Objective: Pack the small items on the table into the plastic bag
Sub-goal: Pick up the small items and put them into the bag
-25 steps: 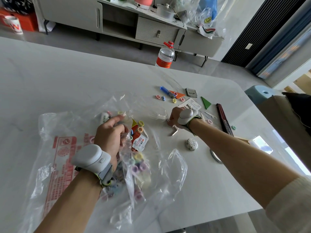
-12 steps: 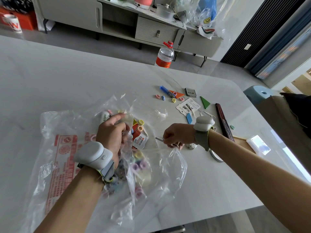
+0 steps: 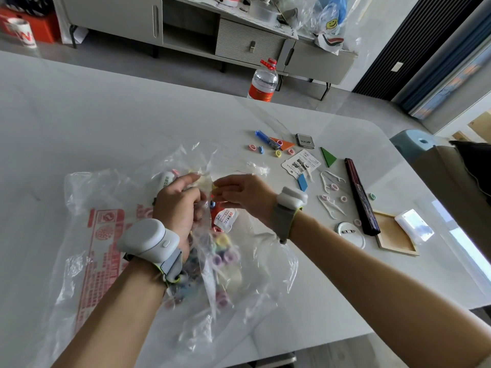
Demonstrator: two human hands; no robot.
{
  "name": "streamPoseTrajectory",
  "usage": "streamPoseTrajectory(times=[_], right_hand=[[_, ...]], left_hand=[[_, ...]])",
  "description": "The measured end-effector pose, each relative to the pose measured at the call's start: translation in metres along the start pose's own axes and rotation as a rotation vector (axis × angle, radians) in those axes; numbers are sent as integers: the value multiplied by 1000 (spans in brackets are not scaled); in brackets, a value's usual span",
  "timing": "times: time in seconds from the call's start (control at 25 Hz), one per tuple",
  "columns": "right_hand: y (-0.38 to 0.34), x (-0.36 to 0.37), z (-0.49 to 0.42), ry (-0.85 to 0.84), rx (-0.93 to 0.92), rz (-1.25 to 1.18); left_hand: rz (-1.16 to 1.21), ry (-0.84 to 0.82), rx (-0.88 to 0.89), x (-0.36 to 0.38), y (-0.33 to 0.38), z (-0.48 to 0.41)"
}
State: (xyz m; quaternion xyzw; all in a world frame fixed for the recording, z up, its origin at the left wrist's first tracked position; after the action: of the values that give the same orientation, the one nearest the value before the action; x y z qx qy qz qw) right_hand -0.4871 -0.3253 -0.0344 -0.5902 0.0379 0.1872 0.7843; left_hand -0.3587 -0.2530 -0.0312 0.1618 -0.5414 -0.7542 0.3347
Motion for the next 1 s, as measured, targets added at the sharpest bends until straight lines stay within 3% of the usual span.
streamPoseTrajectory(times=[0.12,0.24,0.36,0.48,0.64,0.88,1.0], right_hand=[[15,-45,12,100,-94,253],[25,-116,15,369,-220,844],[56,-166,18,383,22,1164],[71,-169,23,335,136,1143],[56,-139,19,313,70,1016],[1,-35,8,90,-191,510],[-16,-16,6,45,-173,288]], left_hand=[[29,-35,0,4,1,4],[37,-42,-8,4,1,7],[39,-55,-17,5,2,10],[26,-61,-11,6,2,11],[15,-55,0,7,2,11],[-1,-38,15,6,0,7],[-6,-17,0,3,-2,2]])
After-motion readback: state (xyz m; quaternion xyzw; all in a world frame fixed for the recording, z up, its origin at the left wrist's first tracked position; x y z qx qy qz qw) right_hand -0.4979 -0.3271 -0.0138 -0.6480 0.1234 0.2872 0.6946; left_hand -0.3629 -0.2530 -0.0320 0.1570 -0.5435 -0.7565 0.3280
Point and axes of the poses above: each hand's wrist, its own z-axis away from the middle knuckle, its own x-axis out of the palm, y = z × x, the point moved 8 cm from there along -z, towards the middle knuckle, and after that the axes turned 15 degrees about y, right-handed, at the moved point
